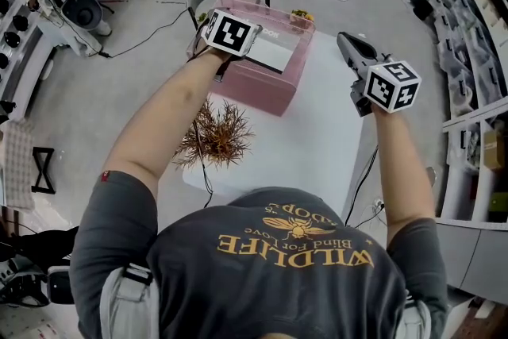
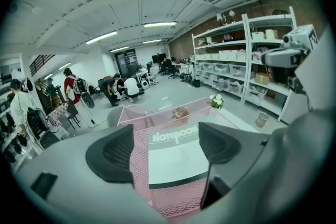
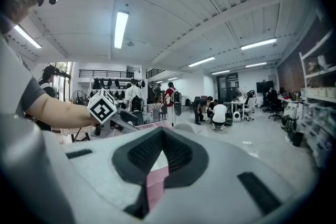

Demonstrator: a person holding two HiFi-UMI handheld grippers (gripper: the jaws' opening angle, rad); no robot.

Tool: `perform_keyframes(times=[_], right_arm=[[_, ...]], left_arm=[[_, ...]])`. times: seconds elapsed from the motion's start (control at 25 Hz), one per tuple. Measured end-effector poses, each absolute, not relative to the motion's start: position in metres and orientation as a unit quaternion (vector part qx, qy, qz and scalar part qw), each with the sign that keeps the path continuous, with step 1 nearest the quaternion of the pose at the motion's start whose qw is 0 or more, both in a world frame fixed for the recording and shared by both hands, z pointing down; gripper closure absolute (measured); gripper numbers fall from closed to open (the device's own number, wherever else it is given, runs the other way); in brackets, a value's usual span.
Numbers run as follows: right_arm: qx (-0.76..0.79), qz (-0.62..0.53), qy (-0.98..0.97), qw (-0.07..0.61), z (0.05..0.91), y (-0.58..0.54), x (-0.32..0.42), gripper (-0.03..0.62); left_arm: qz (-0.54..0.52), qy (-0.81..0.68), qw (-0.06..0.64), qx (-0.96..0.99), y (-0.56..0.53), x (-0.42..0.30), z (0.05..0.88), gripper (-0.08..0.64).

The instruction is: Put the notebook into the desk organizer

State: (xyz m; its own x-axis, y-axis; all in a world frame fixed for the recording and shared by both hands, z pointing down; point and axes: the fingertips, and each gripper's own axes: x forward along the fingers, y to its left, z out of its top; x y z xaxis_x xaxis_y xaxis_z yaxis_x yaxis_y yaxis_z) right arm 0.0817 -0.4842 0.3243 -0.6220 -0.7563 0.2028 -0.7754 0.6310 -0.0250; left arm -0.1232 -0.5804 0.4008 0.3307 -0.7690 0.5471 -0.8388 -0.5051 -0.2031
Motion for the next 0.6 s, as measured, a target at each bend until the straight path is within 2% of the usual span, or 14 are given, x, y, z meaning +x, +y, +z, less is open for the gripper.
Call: perform_keyframes(times=[0.2, 0.36, 0.6], right_arm=[[0.432, 0.046, -0.898, 0.076, 0.315, -0.473, 0.095, 0.592], [0.438, 0.036, -0.896, 0.062, 0.301, -0.453, 0.117, 0.592], [0.450, 0.029, -0.892, 0.040, 0.283, -0.404, 0.171, 0.591]], left_arm=[[0.243, -0.467, 0.085, 0.846, -0.559, -0.101, 0.375, 0.173], [0.189, -0.438, 0.075, 0.876, -0.531, -0.072, 0.338, 0.192], [0.114, -0.382, 0.051, 0.916, -0.463, -0.010, 0.285, 0.264]])
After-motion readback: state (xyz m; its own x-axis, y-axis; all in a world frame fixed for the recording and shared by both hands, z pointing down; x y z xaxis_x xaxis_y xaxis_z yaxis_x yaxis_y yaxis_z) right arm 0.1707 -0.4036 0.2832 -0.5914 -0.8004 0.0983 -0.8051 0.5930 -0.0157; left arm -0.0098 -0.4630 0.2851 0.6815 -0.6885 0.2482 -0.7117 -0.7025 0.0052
